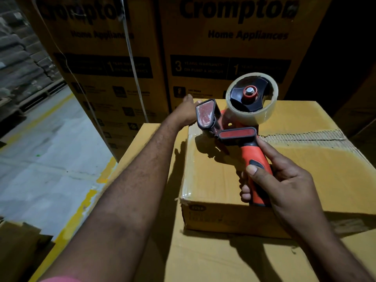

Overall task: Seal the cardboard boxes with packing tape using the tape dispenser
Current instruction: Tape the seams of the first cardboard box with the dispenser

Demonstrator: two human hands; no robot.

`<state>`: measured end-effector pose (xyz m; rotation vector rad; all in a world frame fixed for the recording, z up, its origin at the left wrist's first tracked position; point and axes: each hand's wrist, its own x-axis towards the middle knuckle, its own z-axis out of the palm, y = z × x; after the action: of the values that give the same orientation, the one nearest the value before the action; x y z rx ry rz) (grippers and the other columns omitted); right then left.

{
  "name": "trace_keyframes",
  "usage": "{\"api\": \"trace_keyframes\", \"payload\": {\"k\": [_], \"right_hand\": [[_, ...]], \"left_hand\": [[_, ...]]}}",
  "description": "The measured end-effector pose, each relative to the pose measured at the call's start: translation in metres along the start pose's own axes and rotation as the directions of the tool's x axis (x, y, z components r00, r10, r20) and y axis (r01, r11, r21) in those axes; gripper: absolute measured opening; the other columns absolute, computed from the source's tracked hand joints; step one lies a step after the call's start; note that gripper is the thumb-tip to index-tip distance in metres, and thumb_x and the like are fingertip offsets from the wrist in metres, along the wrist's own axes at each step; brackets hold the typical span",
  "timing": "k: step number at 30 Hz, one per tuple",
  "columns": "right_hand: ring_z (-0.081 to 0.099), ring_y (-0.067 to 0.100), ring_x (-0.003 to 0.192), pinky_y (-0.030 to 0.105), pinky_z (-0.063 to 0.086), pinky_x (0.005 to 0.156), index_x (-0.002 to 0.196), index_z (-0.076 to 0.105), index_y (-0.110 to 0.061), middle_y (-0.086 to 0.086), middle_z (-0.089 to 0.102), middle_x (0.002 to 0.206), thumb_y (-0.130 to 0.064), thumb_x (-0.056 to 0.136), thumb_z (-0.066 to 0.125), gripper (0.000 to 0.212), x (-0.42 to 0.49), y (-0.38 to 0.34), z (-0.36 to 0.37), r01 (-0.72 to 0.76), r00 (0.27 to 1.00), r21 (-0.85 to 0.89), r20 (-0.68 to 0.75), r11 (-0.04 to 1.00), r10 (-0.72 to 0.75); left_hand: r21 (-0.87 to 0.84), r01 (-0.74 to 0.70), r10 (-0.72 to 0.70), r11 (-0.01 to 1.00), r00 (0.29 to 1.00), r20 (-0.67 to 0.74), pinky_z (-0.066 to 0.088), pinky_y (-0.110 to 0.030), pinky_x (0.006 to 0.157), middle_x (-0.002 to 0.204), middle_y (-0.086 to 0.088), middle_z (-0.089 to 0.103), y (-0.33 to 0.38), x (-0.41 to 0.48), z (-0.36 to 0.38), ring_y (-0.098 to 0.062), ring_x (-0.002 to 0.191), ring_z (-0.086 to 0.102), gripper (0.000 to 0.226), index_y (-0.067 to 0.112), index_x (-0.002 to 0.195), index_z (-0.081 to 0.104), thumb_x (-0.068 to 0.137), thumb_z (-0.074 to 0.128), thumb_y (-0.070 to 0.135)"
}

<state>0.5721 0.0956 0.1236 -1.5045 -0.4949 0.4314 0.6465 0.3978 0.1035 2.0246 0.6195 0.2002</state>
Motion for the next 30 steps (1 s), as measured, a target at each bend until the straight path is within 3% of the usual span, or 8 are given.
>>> {"api": "trace_keyframes", "payload": {"k": [3, 6, 8, 11, 17, 20, 23, 30], "right_hand": [[0.067, 0.030, 0.066, 0.038, 0.059, 0.060, 0.136, 0.054, -0.040, 0.020, 0.066, 0.099, -0.015, 0.082, 0.066, 0.061, 0.001, 0.000, 0.000, 0.010, 1.000, 0.002, 0.017, 1.000, -0.010], [0.067, 0.030, 0.065, 0.037, 0.059, 0.060, 0.136, 0.052, -0.040, 0.020, 0.065, 0.098, -0.010, 0.086, 0.064, 0.060, 0.000, 0.000, 0.000, 0.030, 0.999, -0.007, 0.021, 1.000, -0.029], [0.066, 0.031, 0.065, 0.039, 0.059, 0.060, 0.138, 0.051, -0.039, 0.022, 0.065, 0.098, -0.010, 0.086, 0.064, 0.061, 0.000, 0.001, -0.001, 0.034, 0.999, 0.004, 0.025, 0.999, -0.034], [0.066, 0.031, 0.064, 0.039, 0.059, 0.060, 0.139, 0.051, -0.038, 0.021, 0.064, 0.100, -0.012, 0.085, 0.065, 0.062, 0.000, 0.003, -0.003, 0.052, 0.998, 0.005, 0.030, 0.999, -0.053], [0.068, 0.031, 0.066, 0.038, 0.060, 0.060, 0.139, 0.051, -0.038, 0.018, 0.065, 0.106, -0.019, 0.080, 0.066, 0.064, 0.000, 0.009, -0.004, 0.082, 0.997, 0.009, 0.012, 0.997, -0.082], [0.068, 0.031, 0.068, 0.039, 0.060, 0.060, 0.142, 0.049, -0.035, 0.019, 0.064, 0.108, -0.016, 0.084, 0.065, 0.063, 0.000, 0.010, -0.004, 0.099, 0.995, -0.001, 0.025, 0.995, -0.099], [0.067, 0.031, 0.068, 0.040, 0.060, 0.060, 0.143, 0.048, -0.034, 0.020, 0.064, 0.104, -0.010, 0.089, 0.064, 0.061, -0.001, 0.010, -0.005, 0.108, 0.993, -0.004, 0.043, 0.994, -0.107], [0.068, 0.028, 0.066, 0.038, 0.060, 0.060, 0.145, 0.046, -0.030, 0.020, 0.063, 0.108, -0.007, 0.091, 0.063, 0.061, -0.002, 0.012, -0.006, 0.133, 0.989, -0.014, 0.070, 0.991, -0.131]], "left_hand": [[0.001, -0.007, 0.007, 1.000, 1.000, 0.005, 0.034, -0.047, 0.118, 0.161, -0.019, 0.030, -0.003, 0.001, -0.001, -0.034, 0.145, 0.035, 0.070, 0.004, 0.156, 0.027, 0.100, 0.059, 0.031], [0.013, 0.046, -0.045, 0.999, 0.997, -0.062, 0.051, -0.042, 0.093, 0.116, -0.016, 0.065, -0.006, -0.003, -0.002, -0.029, 0.102, 0.062, 0.043, 0.001, 0.118, 0.064, 0.096, 0.058, 0.038], [-0.025, 0.095, -0.096, 0.995, 0.993, -0.064, 0.047, -0.041, 0.089, 0.104, -0.012, 0.061, -0.006, -0.017, -0.001, -0.024, 0.094, 0.056, 0.037, 0.008, 0.112, 0.065, 0.104, 0.049, 0.041], [-0.113, 0.168, -0.176, 0.979, 0.982, -0.066, 0.039, -0.051, 0.111, 0.146, -0.006, 0.051, -0.014, -0.065, -0.002, -0.026, 0.131, 0.049, 0.063, 0.015, 0.147, 0.048, 0.104, 0.035, 0.059], [-0.655, -0.158, -0.001, 0.739, 0.972, -0.236, 0.037, -0.034, 0.113, 0.150, 0.014, 0.050, -0.035, -0.212, 0.028, -0.006, 0.138, 0.045, 0.089, 0.033, 0.149, 0.045, 0.078, 0.030, 0.085], [-0.569, -0.213, 0.123, 0.794, 0.973, -0.193, 0.038, -0.025, 0.112, 0.157, 0.014, 0.040, -0.036, -0.231, 0.051, 0.001, 0.141, 0.039, 0.100, 0.026, 0.155, 0.036, 0.078, 0.026, 0.090], [-0.458, -0.238, 0.150, 0.857, 0.964, -0.219, 0.021, -0.040, 0.125, 0.163, 0.016, 0.028, -0.042, -0.223, 0.061, 0.001, 0.147, 0.029, 0.097, 0.035, 0.154, 0.035, 0.078, 0.019, 0.093], [-0.468, -0.301, 0.195, 0.831, 0.945, -0.263, 0.024, -0.042, 0.123, 0.162, 0.009, 0.033, -0.053, -0.211, 0.067, -0.004, 0.148, 0.028, 0.079, 0.031, 0.150, 0.041, 0.091, 0.021, 0.081]]}}
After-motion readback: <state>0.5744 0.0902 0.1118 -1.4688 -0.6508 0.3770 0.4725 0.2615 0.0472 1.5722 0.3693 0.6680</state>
